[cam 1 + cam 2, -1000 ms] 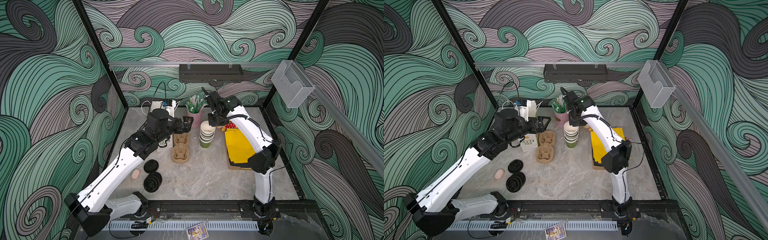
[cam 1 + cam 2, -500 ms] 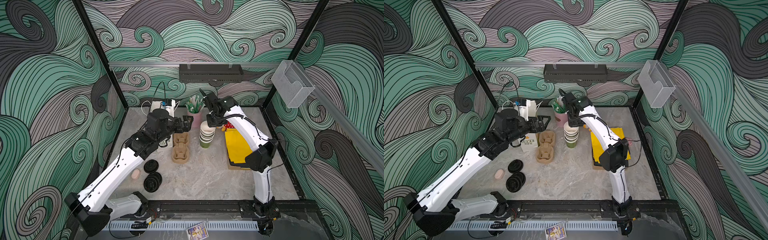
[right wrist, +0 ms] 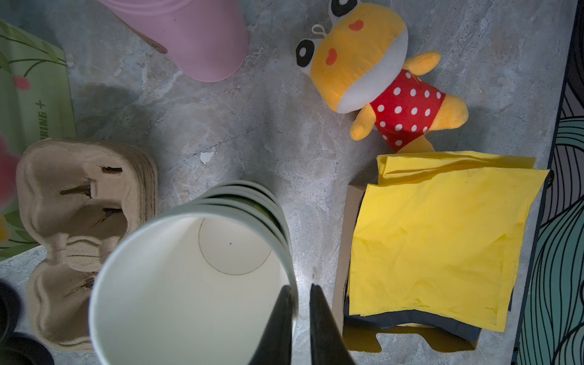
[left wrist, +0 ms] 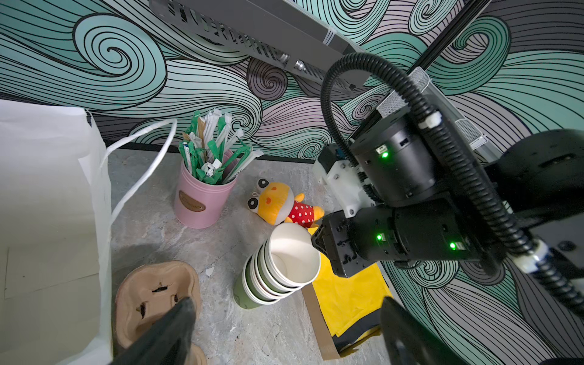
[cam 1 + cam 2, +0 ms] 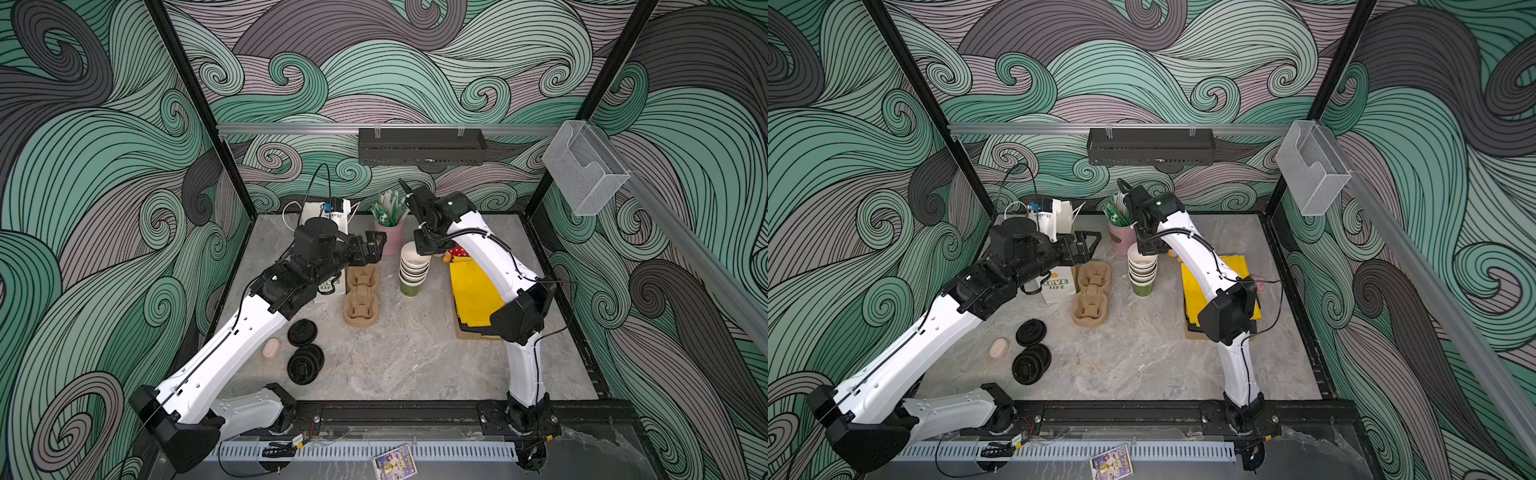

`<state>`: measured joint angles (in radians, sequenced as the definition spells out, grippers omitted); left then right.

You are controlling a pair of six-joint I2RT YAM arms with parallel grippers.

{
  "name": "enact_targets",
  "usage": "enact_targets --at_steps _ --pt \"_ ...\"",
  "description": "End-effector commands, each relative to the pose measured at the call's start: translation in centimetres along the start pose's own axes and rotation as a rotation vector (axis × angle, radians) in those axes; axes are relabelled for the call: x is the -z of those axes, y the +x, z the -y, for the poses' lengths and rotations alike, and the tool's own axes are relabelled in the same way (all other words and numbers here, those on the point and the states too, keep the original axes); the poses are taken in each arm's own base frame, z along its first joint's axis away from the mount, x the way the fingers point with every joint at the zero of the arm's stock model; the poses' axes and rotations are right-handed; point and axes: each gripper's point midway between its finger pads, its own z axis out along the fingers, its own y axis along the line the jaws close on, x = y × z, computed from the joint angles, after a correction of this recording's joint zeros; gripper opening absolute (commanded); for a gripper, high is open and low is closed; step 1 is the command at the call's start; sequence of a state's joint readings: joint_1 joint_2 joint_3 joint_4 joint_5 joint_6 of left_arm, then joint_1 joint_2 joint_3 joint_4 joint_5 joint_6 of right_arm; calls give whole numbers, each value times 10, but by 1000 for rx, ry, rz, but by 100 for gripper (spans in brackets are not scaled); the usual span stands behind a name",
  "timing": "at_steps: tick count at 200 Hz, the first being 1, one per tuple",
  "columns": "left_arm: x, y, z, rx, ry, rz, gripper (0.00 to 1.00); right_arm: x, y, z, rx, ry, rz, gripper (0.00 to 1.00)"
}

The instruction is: Pack the takeout coffee

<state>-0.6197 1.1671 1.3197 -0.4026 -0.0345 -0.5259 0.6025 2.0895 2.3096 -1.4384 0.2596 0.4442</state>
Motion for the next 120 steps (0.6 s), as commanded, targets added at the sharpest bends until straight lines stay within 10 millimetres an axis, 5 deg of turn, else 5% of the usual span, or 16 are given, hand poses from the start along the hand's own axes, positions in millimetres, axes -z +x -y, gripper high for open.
enact_targets --at_steps 1,60,120 --pt "8 -9 4 0 11 42 93 -6 7 1 14 35 -33 10" --pt "9 -10 3 -2 7 44 93 -6 6 0 6 27 -35 13" --pt "12 -10 1 -5 -1 49 93 0 3 -2 3 9 -20 0"
